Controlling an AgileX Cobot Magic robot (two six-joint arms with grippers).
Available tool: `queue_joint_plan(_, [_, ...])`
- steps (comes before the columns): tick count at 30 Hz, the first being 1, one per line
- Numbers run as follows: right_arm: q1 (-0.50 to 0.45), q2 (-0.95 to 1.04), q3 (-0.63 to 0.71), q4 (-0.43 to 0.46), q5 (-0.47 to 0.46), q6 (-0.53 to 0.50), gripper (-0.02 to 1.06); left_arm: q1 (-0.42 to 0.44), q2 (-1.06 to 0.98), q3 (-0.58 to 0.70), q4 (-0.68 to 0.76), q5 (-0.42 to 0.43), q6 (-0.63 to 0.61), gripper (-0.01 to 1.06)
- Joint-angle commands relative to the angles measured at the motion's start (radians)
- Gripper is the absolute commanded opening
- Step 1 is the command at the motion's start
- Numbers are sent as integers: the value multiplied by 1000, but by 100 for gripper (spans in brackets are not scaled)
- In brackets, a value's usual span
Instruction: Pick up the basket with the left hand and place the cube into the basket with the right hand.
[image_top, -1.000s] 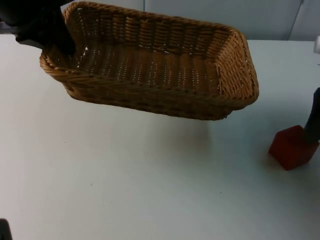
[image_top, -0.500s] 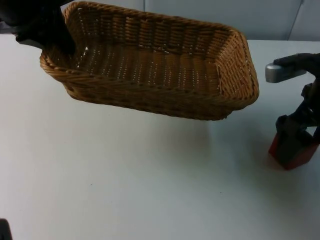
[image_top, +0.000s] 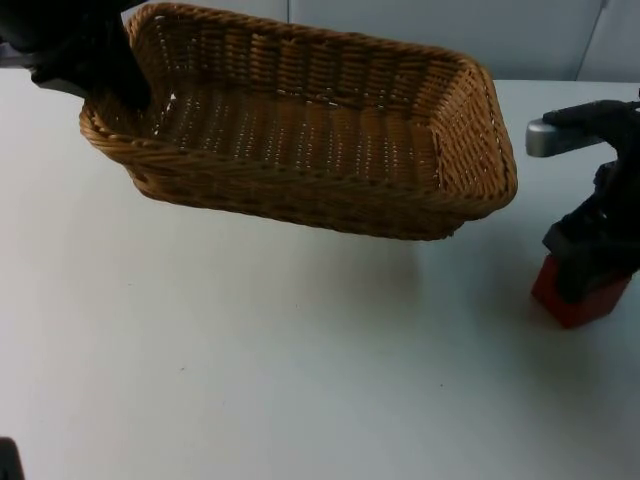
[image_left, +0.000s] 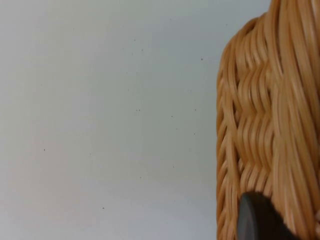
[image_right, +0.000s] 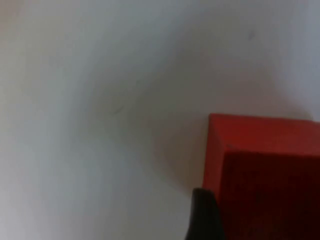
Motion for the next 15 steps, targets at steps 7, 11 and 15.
queue_joint_plan(7, [4, -34, -291, -321, 136, 262, 1, 2, -16, 2, -31, -14, -5, 0])
queue_joint_plan(11, [4, -52, -512, -218, 223, 233, 1, 2, -16, 2, -31, -14, -5, 0])
queue_joint_plan(15, [4, -51, -702, 135, 315, 58, 1, 2, -16, 2, -31, -14, -5, 0])
